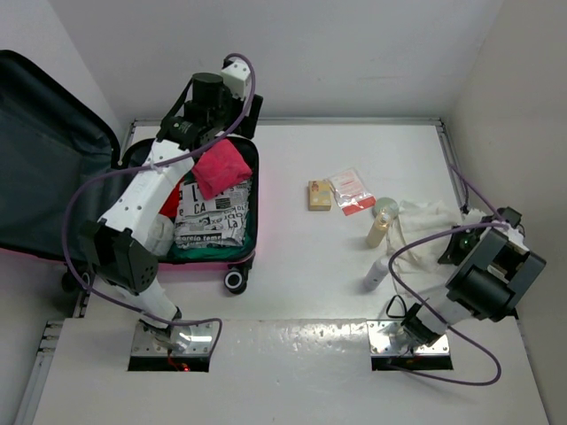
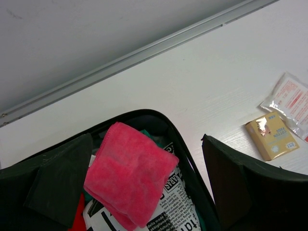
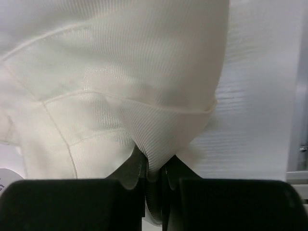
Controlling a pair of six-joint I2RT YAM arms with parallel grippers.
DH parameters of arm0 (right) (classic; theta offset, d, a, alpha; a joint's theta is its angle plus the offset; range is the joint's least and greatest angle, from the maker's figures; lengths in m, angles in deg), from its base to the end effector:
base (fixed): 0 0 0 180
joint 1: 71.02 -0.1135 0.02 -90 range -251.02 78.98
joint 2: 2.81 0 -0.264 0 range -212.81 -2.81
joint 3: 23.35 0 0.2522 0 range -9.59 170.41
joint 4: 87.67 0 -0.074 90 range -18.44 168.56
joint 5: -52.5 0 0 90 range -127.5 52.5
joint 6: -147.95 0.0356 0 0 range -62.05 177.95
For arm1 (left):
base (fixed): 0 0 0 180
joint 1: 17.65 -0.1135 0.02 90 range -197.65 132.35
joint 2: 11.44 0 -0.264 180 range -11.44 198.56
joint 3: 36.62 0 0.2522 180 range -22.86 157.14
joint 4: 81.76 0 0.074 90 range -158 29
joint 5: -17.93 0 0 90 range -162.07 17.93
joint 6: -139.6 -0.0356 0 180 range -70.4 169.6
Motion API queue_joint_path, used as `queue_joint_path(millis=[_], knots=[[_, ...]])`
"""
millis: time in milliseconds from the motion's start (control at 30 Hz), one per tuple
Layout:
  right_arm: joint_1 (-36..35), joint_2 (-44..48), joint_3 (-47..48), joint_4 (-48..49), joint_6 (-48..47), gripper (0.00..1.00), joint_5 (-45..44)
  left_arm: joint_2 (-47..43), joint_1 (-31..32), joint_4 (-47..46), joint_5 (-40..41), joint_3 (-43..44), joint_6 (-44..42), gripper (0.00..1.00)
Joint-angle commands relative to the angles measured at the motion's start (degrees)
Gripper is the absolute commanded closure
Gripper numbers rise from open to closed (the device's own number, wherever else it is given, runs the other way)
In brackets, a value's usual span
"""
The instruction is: Pack the luggage
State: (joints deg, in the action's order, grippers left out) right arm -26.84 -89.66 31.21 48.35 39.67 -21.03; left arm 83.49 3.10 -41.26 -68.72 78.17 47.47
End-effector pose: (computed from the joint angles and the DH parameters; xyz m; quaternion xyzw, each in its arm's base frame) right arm 0.1823 -0.1631 0.1373 0.2035 0.9614 0.0603 0.1749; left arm 0.3583 -0.1335 0.4236 0.1467 0.8090 -0.0683 0.5651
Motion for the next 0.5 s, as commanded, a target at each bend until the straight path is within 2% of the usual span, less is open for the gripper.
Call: queue_joint_path(millis=[0,200,367,467], knots=[[-0.41,2.20,5.69,-0.27,-1.84,1.00,1.81,-0.19,0.52,-1.17,-0.71,2.24,0.02,0.00],[-1.20,6.60,23.33,-5.02,-0.97,1.00,6.38,1.48,-2.46,-1.17,-6.42,2.24,4.15,0.00],[-4.09,5.64,36.43,-5.55,7.29,1.00,8.23,2.71,-3.61,-1.17,-7.49,2.77,5.47,0.00],[-7.16,5.20,40.13,-4.33,13.16,1.00,8.84,2.71,-4.75,-1.77,-7.49,2.77,6.17,0.00]])
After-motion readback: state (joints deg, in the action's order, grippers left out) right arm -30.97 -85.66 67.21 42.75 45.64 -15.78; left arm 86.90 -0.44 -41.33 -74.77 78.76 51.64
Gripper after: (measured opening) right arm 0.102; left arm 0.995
